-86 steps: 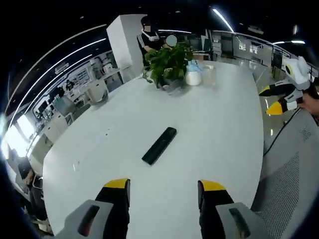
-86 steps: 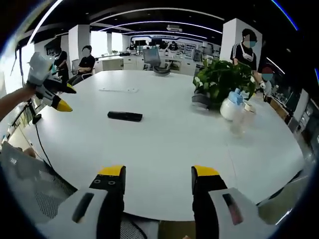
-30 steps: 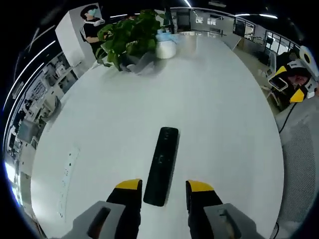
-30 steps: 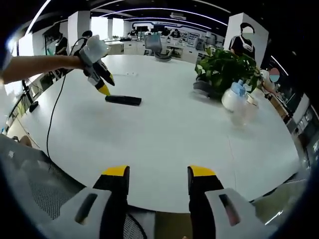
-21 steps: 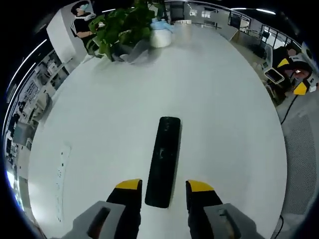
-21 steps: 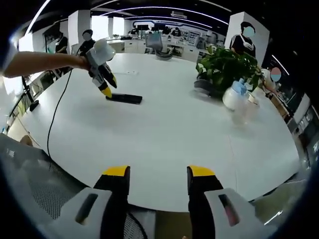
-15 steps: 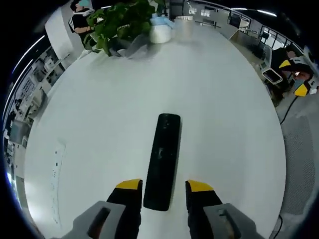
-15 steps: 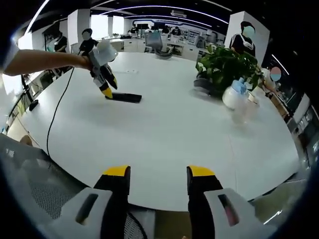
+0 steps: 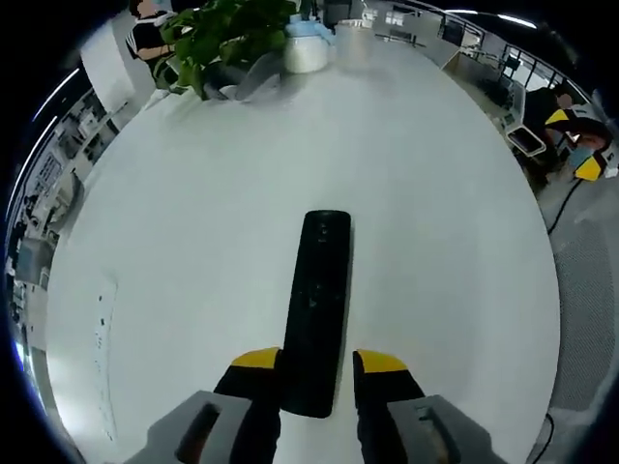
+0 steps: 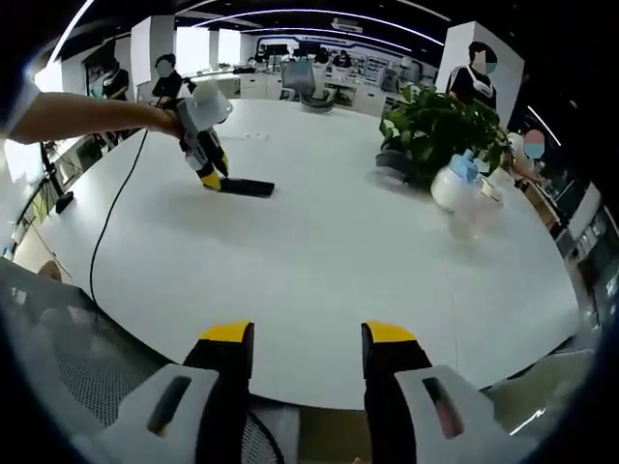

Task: Press the specified remote control buttons in sequence, fully releasing each button before pressing the next.

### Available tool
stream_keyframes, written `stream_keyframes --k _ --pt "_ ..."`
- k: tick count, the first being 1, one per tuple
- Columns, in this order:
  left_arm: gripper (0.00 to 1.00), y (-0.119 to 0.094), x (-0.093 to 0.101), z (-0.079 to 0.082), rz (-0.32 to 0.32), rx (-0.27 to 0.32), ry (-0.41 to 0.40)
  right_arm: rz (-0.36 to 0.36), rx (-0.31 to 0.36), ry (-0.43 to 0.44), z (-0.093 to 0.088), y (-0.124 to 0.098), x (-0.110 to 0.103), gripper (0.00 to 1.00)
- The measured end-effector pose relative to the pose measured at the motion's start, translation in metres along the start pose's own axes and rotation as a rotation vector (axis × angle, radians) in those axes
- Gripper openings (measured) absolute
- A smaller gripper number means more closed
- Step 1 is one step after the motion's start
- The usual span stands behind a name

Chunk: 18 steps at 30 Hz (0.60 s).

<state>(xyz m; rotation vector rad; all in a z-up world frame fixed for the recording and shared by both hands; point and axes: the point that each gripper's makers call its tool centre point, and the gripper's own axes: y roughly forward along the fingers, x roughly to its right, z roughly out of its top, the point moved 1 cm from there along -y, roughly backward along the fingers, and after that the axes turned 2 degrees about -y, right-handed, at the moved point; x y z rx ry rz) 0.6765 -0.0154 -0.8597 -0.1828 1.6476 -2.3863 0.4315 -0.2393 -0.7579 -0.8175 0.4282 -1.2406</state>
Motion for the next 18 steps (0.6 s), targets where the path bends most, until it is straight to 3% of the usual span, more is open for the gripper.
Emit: stream_keyframes --k 3,18 --pt "0.25 0.0035 -0.0005 -0.0054 -0.005 -0.026 0.001 -0.002 -0.002 0.003 -0.0004 -0.0002 0.0005 0.46" --pt "0.24 0.0033 0.0018 -0.0059 -0.033 -0.005 0.02 0.005 -0.004 -0.006 -0.0003 0.0 -0.0011 0.45"
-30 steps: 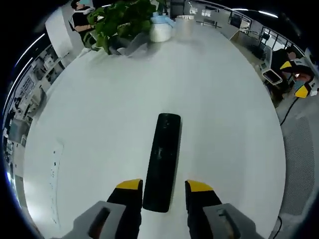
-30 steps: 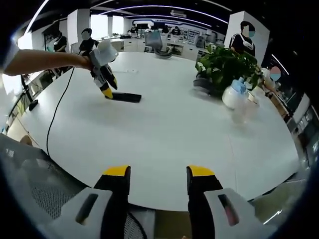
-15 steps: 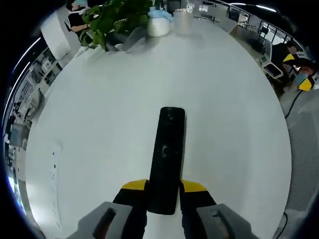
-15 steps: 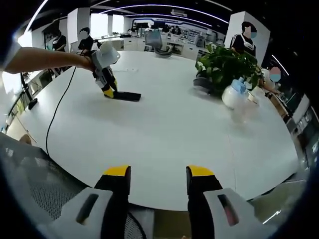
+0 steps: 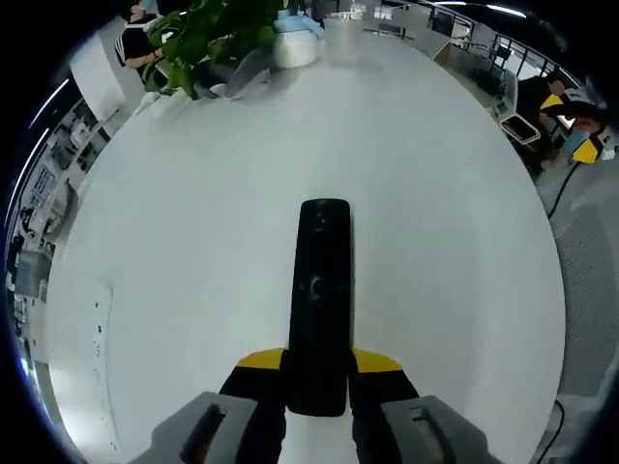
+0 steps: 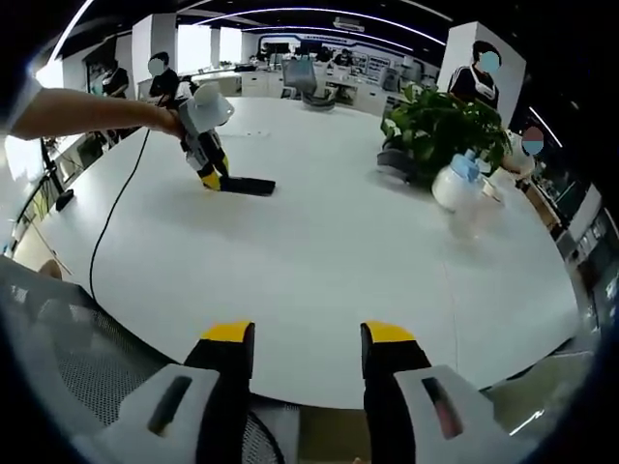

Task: Press the specified remote control buttons in sequence, fully releasing each button before pressing the next.

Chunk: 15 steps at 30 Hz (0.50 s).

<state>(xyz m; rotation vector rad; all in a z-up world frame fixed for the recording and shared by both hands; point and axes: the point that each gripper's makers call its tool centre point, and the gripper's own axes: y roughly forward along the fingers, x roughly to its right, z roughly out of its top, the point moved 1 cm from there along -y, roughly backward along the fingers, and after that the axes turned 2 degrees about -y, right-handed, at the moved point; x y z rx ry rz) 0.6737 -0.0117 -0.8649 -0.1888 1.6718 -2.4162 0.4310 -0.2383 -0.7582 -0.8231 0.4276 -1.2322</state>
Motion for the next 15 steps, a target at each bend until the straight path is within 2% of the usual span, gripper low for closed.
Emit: stream_keyframes --k 8,12,15 --pt "0.23 0.0 0.004 -0.002 -0.003 -0.002 -0.005 -0.005 0.009 0.006 0.001 -0.001 0.001 0.45" --pt "0.23 -0.001 0.013 -0.004 -0.018 -0.013 0.031 -0.005 0.015 0.004 0.002 -0.001 0.001 0.45" --pt "0.23 -0.001 0.015 -0.005 -0.013 -0.011 0.017 -0.004 0.018 0.005 0.002 -0.001 0.001 0.44"
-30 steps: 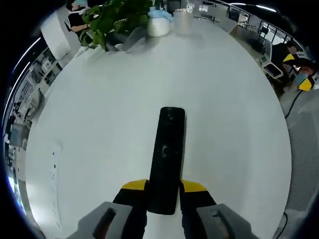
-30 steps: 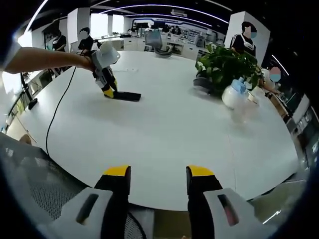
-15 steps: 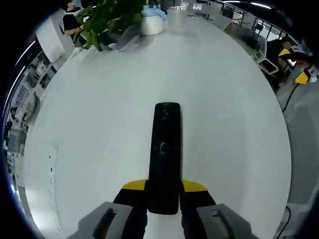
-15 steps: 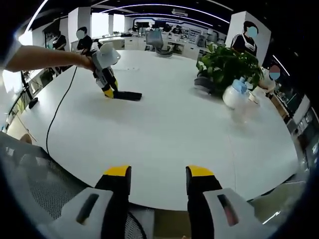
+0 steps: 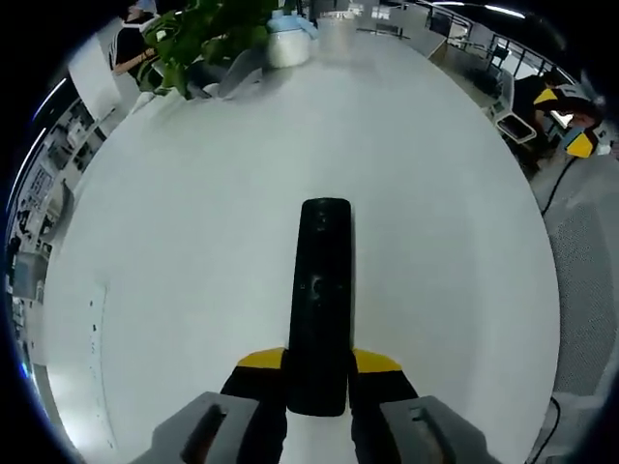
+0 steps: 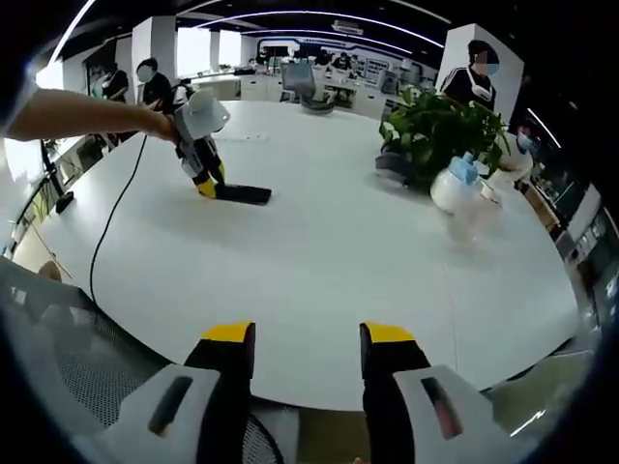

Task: Press the specified remote control buttons in sequence, fully releasing each button before pressing the next.

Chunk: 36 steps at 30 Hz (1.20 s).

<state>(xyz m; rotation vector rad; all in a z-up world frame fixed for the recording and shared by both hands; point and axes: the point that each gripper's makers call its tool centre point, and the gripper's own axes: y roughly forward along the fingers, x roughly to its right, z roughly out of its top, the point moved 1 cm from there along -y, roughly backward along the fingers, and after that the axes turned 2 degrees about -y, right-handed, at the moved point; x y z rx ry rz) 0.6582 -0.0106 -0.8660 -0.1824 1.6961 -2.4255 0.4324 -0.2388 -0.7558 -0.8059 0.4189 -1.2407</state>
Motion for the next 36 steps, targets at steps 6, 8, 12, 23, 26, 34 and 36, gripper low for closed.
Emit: stream_keyframes --k 6,8,12,23,26,34,36 --pt "0.23 0.0 0.004 -0.001 0.001 0.005 -0.007 0.001 0.005 -0.007 0.001 0.0 0.0 0.44" --pt "0.23 0.001 0.006 -0.001 -0.003 -0.002 0.005 0.001 0.006 -0.006 0.001 0.0 0.0 0.44" --pt "0.23 0.002 0.007 -0.001 -0.004 -0.006 0.013 0.0 0.01 -0.005 0.001 0.0 0.0 0.43" --pt "0.23 0.002 0.017 -0.004 -0.006 -0.014 0.025 0.011 0.021 0.004 0.003 -0.001 -0.001 0.43" --pt "0.23 0.002 0.018 -0.005 -0.006 -0.016 0.015 0.013 0.028 0.001 0.004 -0.001 -0.001 0.42" --pt "0.23 0.002 0.029 -0.008 -0.005 -0.031 0.015 0.025 0.033 0.009 0.005 -0.001 -0.003 0.41" --pt "0.23 0.002 0.031 -0.009 -0.005 -0.032 0.016 0.028 0.033 0.008 0.005 -0.001 -0.003 0.41"
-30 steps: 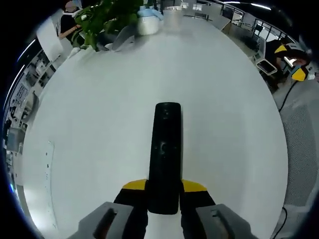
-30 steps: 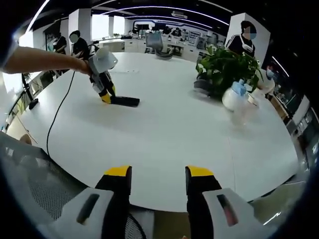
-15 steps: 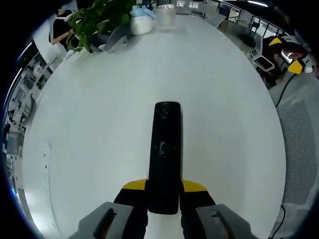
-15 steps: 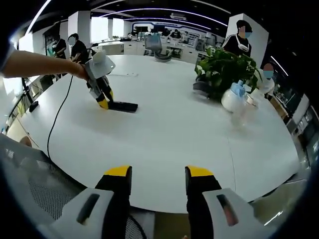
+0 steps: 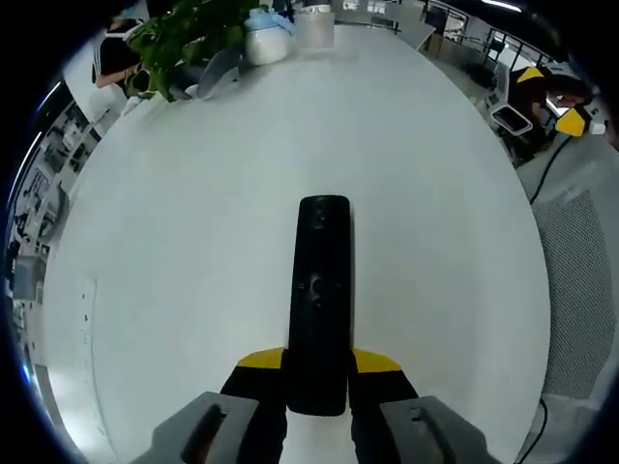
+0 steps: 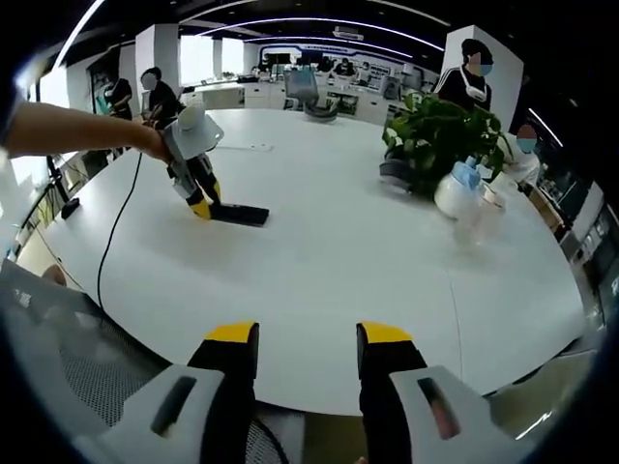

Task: Press the specified remote control buttons in sequence, fully releasing each button before pressing the next.

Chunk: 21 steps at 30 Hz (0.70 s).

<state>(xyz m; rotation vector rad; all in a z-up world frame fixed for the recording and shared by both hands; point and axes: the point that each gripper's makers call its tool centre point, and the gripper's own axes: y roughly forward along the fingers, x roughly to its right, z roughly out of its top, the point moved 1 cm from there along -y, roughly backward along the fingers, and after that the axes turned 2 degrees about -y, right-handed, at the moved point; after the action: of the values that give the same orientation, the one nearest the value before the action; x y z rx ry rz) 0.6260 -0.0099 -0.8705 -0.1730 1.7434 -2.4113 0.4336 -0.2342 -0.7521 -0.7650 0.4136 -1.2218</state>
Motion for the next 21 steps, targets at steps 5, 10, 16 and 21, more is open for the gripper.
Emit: stream_keyframes --k 5,10,16,21 --pt "0.23 -0.001 0.008 -0.001 -0.003 -0.012 0.011 -0.002 0.005 0.0 0.001 -0.001 0.0 0.41" --pt "0.23 -0.002 0.017 -0.003 -0.003 -0.017 0.013 0.003 0.004 -0.001 0.001 -0.001 -0.001 0.4" --pt "0.23 -0.003 0.027 -0.004 -0.006 -0.025 0.022 0.006 0.005 -0.017 0.002 -0.001 -0.002 0.39" --pt "0.23 -0.004 0.033 -0.005 -0.008 -0.032 0.039 0.015 0.017 -0.002 0.003 -0.002 -0.003 0.39"
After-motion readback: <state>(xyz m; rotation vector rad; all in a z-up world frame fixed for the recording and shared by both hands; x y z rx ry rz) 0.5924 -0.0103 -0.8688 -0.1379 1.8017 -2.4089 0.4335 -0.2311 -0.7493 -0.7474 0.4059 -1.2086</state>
